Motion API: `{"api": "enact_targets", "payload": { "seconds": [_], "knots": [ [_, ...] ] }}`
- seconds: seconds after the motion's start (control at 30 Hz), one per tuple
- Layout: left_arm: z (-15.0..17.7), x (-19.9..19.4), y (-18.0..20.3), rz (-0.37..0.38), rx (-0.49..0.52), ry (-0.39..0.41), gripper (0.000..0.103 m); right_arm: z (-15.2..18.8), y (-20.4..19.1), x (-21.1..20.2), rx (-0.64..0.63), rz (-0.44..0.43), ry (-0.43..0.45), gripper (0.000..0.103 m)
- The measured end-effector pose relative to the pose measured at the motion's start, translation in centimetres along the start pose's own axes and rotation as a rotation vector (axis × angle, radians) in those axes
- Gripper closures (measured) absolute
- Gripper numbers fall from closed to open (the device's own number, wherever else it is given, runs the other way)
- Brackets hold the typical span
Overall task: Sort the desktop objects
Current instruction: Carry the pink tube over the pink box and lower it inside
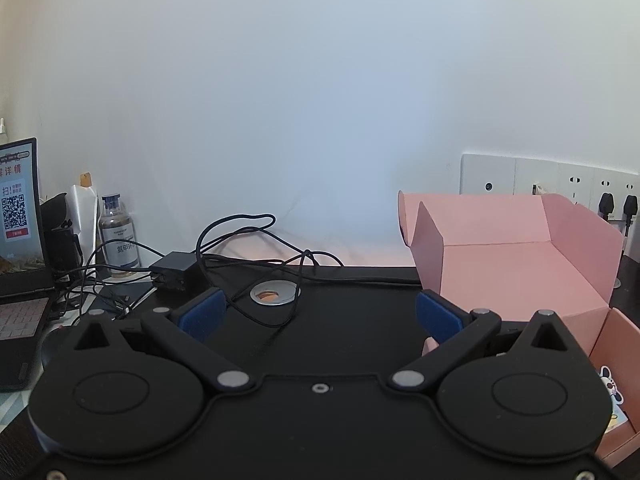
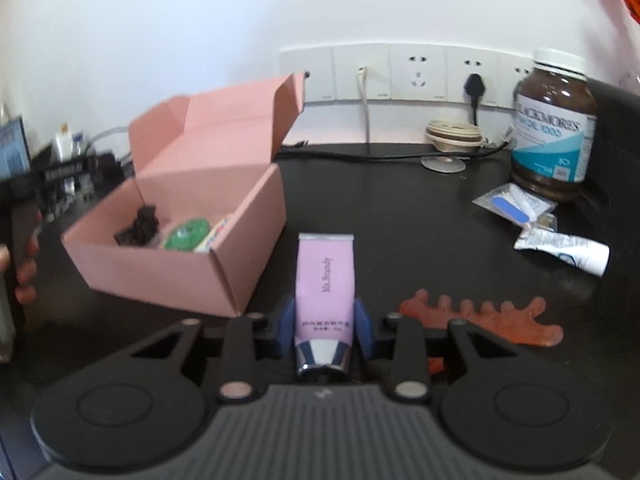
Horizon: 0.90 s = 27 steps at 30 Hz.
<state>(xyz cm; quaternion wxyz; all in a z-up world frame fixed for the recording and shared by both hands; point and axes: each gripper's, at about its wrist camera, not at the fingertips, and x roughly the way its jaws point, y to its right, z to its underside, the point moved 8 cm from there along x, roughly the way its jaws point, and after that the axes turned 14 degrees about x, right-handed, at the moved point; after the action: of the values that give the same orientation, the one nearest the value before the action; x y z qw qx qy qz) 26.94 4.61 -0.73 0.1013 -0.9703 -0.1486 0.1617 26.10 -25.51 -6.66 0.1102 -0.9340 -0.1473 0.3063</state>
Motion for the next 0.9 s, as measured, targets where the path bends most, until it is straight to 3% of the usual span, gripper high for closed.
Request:
{"api": "enact_targets", "payload": {
  "seconds": [0.23, 0.47, 0.7, 0.9],
  "knots": [
    [0.1, 0.2, -0.2, 0.005, -0.012, -0.01, 0.0, -2.2, 0.3, -1.9, 0.097, -0.043, 0.075, 0.071],
    [0.1, 0.3, -0.6, 0.001, -0.032, -0.014, 0.0, -5.5, -4.9, -2.5, -0.102, -0.112, 0.141, 0.071],
    [0.1, 0.5, -1.6, -0.023, -0.066, -0.023, 0.0, -4.7, -12.7, 0.8, -0.423, -0.207, 0.07, 0.071],
    [0.2, 0.5, -2.5, -0.038, -0.097, -0.031, 0.0, -3.5, -15.5, 4.3, -0.432, -0.27, -0.043, 0.071]
  ]
}}
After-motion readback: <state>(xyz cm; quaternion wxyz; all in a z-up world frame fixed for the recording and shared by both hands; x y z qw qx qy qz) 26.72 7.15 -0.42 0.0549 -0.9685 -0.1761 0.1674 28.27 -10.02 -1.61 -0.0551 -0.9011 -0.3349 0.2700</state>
